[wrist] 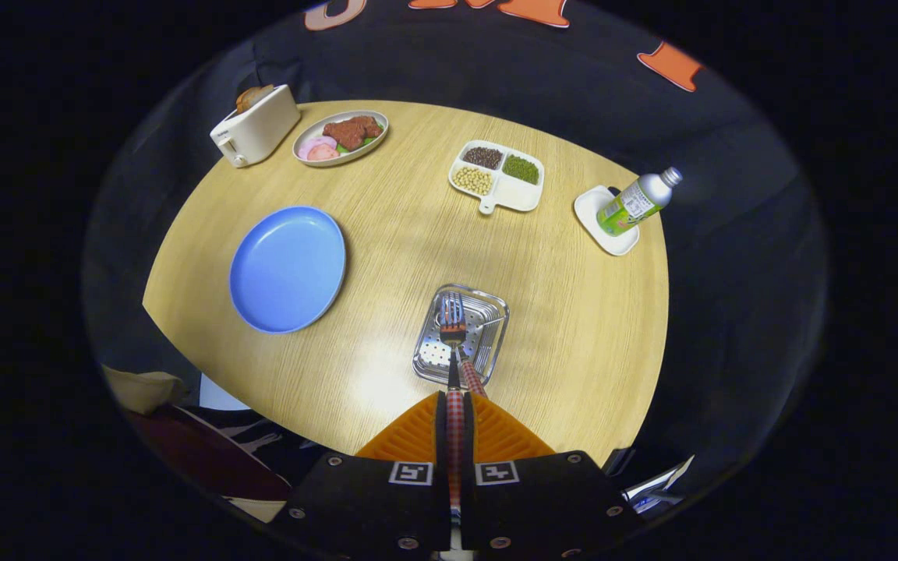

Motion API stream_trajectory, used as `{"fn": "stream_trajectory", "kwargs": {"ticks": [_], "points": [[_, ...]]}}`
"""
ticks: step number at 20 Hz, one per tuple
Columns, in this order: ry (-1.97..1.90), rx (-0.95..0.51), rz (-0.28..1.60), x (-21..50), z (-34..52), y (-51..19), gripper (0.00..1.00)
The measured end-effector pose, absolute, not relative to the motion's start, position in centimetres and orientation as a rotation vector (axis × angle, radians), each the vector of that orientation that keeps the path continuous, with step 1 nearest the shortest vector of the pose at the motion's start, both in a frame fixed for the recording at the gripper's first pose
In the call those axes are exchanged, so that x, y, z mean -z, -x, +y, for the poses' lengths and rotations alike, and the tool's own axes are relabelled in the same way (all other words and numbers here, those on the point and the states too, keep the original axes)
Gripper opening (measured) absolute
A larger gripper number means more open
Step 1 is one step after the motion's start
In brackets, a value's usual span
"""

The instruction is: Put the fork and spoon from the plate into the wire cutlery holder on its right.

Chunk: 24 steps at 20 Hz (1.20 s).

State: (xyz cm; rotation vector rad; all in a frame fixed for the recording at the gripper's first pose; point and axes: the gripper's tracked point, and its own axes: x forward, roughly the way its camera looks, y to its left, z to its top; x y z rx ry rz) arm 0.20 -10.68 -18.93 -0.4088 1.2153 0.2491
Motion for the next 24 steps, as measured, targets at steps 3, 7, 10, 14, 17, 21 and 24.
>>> {"fn": "stream_trajectory", "kwargs": {"ticks": [3, 7, 10, 14, 17, 21, 24], "points": [[0.437, -0.248, 1.276, 19.9, -10.9, -0.5, 0.05], [0.471, -0.259, 1.328, 20.9, -10.7, -1.2, 0.06], [0.49, -0.275, 1.355, 22.0, -10.5, -2.1, 0.06], [0.496, -0.281, 1.375, 22.9, -10.5, -2.8, 0.12], [0.467, -0.267, 1.369, 22.9, -10.7, -3.0, 0.15], [0.338, -0.238, 1.249, 20.5, -10.8, -4.1, 0.47], [0.222, -0.227, 1.109, 17.7, -10.4, -4.7, 0.92]]}}
